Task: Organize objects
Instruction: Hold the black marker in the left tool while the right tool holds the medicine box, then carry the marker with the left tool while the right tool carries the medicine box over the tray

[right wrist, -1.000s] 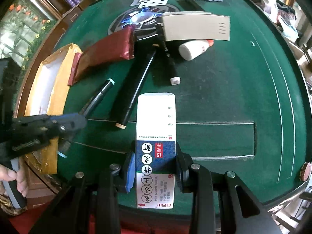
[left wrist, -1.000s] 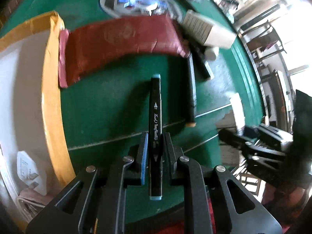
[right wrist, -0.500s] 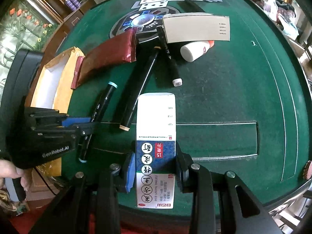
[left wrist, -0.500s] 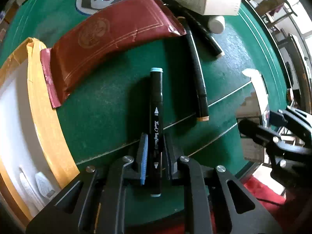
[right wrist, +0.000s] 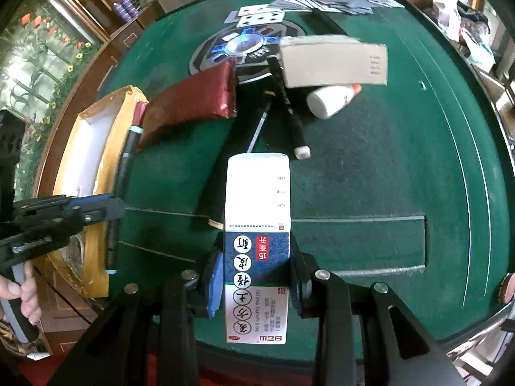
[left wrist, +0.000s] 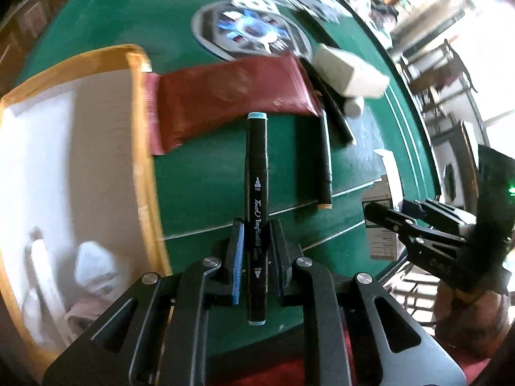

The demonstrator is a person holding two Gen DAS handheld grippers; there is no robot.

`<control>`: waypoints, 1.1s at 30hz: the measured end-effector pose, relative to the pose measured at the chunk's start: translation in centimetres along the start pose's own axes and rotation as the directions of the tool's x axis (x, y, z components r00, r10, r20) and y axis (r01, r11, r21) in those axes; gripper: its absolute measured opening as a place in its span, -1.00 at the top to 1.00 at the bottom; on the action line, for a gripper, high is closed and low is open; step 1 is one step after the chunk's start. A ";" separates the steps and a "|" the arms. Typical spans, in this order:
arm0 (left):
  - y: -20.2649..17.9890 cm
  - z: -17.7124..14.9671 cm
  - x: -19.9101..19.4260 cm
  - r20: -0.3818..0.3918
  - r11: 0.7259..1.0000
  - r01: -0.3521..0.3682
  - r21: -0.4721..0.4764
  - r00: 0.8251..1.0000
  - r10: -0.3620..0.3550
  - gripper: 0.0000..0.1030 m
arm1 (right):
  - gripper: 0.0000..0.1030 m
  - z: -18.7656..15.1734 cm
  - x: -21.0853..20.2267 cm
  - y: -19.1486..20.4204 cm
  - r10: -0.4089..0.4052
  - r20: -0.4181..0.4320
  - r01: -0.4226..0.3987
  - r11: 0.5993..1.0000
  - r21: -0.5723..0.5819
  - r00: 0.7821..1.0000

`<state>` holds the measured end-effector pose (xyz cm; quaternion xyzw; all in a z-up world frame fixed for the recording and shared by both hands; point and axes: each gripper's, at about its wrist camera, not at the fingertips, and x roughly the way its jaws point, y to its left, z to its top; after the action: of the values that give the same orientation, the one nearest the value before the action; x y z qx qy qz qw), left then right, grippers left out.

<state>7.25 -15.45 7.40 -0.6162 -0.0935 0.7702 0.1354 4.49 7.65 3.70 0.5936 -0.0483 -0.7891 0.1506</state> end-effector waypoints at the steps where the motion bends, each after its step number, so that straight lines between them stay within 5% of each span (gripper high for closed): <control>1: 0.7 -0.3 -0.6 0.010 1.000 0.002 -0.016 1.000 -0.002 0.73 | 0.35 0.2 0.0 0.3 0.003 0.001 -0.003 1.000 -0.008 1.000; 17: 10.5 -2.5 -9.0 0.167 0.964 -0.059 -0.259 0.980 0.105 0.73 | 0.36 3.0 1.7 7.9 0.074 -0.012 -0.075 0.980 -0.185 0.997; 33: 15.8 -4.2 -11.5 0.157 0.925 -0.181 -0.334 0.957 0.244 0.73 | 0.36 3.6 1.4 11.9 0.130 -0.015 -0.128 0.946 -0.297 0.991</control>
<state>12.17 -34.20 12.17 -0.5578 -0.1608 0.8121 -0.0592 2.90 -4.46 6.44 0.5578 0.0318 -0.7773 0.2891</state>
